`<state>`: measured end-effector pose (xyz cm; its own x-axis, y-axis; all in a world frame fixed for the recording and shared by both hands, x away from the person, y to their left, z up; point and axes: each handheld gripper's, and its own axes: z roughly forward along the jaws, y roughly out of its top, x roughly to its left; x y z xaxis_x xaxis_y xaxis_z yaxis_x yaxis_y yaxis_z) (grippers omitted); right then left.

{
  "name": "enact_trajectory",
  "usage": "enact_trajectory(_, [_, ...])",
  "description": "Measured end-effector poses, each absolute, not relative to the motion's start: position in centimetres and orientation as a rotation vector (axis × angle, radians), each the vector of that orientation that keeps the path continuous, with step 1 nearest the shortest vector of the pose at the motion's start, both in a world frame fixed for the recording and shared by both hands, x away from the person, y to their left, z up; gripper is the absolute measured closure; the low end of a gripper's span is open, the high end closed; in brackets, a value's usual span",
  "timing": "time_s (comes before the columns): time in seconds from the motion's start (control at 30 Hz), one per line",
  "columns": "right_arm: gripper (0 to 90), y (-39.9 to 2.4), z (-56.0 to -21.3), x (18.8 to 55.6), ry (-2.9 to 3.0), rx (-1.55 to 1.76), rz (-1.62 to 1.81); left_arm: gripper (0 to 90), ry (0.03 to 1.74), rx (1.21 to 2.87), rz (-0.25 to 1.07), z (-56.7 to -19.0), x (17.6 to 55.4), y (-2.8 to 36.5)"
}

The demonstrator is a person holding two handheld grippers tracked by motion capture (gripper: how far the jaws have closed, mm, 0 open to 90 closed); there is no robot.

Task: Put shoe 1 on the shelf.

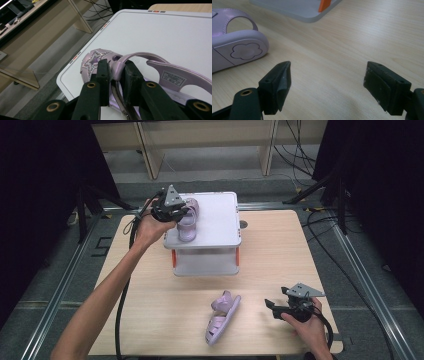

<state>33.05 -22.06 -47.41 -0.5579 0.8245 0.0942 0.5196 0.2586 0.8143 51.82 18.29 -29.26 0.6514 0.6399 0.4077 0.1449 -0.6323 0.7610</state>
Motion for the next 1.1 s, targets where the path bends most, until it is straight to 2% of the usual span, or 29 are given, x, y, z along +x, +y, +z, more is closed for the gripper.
enact_trajectory(0.1, [22.1, -22.2, -47.4, 33.2, 2.192, 1.197, 1.214, 64.5, 0.642, 2.119, 0.877, -29.3, 51.7, 18.3])
enact_trajectory(0.23, [22.3, -22.2, -47.3, 33.2, 2.180, 1.178, 1.213, 45.8, 0.696, 2.083, 0.878, -28.9, 51.2, 18.5])
enact_trajectory(0.47, [22.4, -22.1, -47.3, 33.1, 2.189, 1.205, 1.229, 38.2, 0.758, 2.036, 0.812, -27.5, 49.8, 19.5])
enact_trajectory(0.7, [22.6, -22.2, -47.3, 33.2, 2.172, 1.168, 1.223, 29.1, 0.824, 1.989, 0.684, -26.8, 47.9, 20.2])
enact_trajectory(0.73, [22.6, -22.0, -47.2, 33.1, 2.180, 1.192, 1.234, 24.9, 0.833, 1.970, 0.675, -26.8, 47.4, 20.2])
enact_trajectory(0.8, [22.7, -22.0, -47.2, 33.0, 2.180, 1.210, 1.236, 22.8, 0.831, 1.977, 0.683, -26.8, 46.5, 20.4])
enact_trajectory(1.1, [23.8, -21.8, -46.9, 32.9, 2.188, 1.219, 1.267, 22.3, 0.814, 1.926, 0.618, -28.5, 41.8, 21.9])
